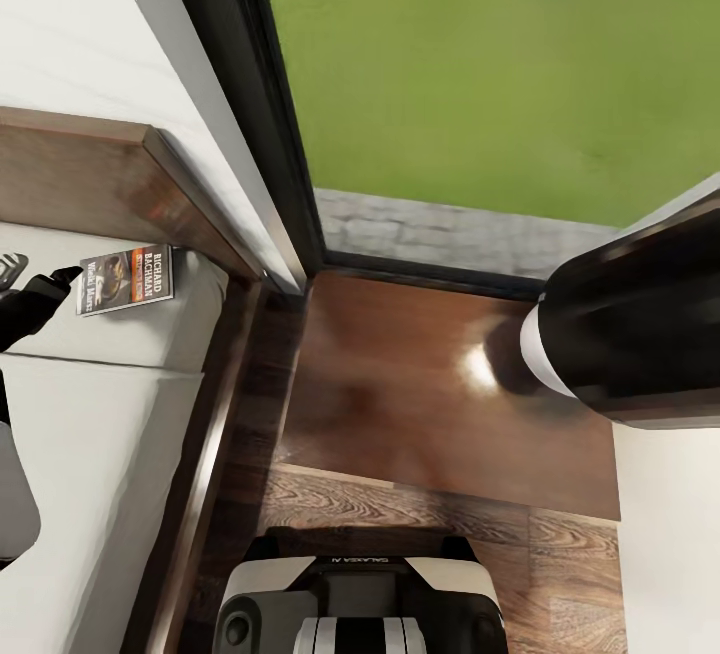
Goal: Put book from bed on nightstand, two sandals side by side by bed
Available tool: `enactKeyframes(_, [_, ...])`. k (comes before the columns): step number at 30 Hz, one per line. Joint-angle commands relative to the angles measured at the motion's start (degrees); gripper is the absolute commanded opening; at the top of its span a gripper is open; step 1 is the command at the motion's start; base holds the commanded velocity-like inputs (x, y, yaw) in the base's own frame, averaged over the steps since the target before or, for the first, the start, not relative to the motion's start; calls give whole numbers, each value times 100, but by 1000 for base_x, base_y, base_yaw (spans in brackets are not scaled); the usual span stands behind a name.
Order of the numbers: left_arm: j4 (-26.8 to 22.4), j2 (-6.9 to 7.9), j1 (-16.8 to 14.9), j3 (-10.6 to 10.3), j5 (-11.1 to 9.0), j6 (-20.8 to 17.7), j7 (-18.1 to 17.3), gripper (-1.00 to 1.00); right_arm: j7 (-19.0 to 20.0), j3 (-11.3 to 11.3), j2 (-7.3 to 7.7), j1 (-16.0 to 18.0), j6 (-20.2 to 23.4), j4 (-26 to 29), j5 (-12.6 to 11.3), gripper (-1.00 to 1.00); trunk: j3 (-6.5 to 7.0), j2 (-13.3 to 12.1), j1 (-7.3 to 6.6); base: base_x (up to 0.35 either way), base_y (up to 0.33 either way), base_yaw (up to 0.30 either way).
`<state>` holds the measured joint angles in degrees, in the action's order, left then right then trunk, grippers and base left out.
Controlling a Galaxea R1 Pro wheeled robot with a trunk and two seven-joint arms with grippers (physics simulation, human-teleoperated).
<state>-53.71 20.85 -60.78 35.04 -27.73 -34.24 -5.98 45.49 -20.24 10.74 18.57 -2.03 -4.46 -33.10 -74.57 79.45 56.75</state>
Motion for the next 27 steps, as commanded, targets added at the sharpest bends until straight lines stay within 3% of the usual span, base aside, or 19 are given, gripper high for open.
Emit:
enactKeyframes(1, [-6,-2,-4,19,-4,-37,-23,100,30,-49,-2,7,-21,-20,-47,100,-2,2,0,0,0,0])
enactKeyframes(4, [-14,-2,-4,20,-4,-45,-26,100,30,-46,-2,7,-20,-20,-47,100,-2,2,0,0,0,0])
enactKeyframes(19, [-28,1,-4,20,2,-28,-26,100,30,-45,-2,7,-21,-20,-47,100,-271,603,330,0,0,0])
enactKeyframes(27, [-52,16,-4,87,2,268,-31,100,30,-42,-2,7,-22,-20,-47,100,-271,603,330,0,0,0])
